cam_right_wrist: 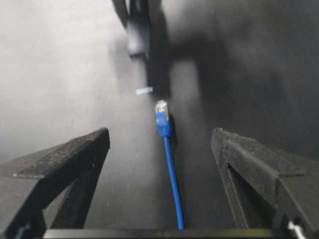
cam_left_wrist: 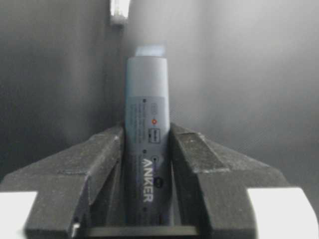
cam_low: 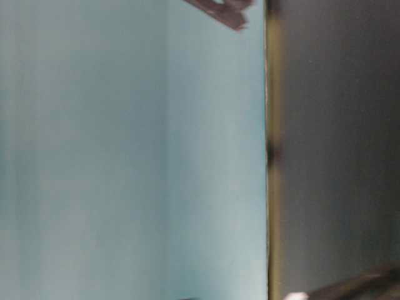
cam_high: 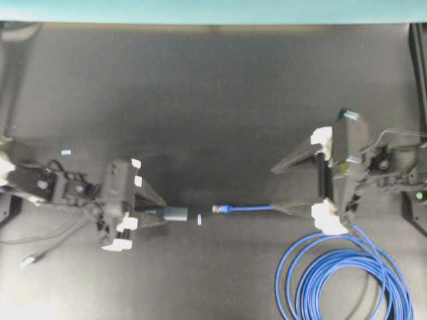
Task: Insert the LAN cable into the hub.
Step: 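Grasp the blue LAN cable behind its plug with the right gripper, then push the held plug leftward into the hub's port with the right gripper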
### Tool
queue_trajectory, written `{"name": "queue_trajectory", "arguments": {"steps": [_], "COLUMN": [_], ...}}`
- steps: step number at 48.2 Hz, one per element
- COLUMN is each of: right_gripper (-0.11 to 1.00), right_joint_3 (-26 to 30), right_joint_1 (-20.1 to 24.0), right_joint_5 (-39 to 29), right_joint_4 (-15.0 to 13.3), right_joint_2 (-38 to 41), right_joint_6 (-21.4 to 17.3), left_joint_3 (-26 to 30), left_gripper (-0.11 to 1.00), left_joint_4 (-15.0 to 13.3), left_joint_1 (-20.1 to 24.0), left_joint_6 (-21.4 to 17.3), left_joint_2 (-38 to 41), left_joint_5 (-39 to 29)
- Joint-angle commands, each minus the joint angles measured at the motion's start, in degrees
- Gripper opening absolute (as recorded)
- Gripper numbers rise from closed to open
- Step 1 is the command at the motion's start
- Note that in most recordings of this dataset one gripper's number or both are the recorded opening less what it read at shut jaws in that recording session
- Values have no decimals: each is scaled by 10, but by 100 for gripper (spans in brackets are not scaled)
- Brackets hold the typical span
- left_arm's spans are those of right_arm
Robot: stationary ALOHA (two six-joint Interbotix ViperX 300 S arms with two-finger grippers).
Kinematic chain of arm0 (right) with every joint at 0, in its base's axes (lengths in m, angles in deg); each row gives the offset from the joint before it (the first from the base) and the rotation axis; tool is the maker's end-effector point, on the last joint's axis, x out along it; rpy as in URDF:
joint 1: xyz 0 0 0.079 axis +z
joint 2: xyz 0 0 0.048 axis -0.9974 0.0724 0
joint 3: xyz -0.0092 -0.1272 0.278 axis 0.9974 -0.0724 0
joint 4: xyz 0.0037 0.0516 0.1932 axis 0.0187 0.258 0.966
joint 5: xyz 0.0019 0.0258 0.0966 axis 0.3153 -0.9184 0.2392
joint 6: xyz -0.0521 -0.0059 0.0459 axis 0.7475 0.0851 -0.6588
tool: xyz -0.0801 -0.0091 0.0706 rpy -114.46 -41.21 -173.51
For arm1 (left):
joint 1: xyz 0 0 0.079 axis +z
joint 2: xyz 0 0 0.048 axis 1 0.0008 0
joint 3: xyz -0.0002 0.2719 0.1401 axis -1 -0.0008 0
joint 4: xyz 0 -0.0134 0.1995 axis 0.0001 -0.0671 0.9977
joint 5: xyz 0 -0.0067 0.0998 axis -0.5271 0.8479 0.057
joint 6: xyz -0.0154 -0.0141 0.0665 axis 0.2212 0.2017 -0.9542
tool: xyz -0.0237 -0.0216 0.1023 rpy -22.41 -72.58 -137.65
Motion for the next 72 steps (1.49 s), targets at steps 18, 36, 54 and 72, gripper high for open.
{"name": "queue_trajectory", "arguments": {"steps": [18,36,54,72], "right_gripper": [77,75,60,13], "right_joint_3": [31,82,91,102], "right_joint_1": [15,18,35,33], "right_joint_5": [205,233,200,172], "right_joint_4": [-6,-5,-5,23], "right_joint_2": [217,334,360,307], "right_joint_6": [34,33,30,20], "left_joint_3": [15,32,31,40], "left_gripper": [28,28,28,28], "left_joint_4": [2,2,1,2], "left_joint_1": [10,6,5,3], "left_joint_6": [4,8,25,18], "left_joint_2": [-163,-176,-176,-172], "left_joint_5": [-155,-199,-200,-208]}}
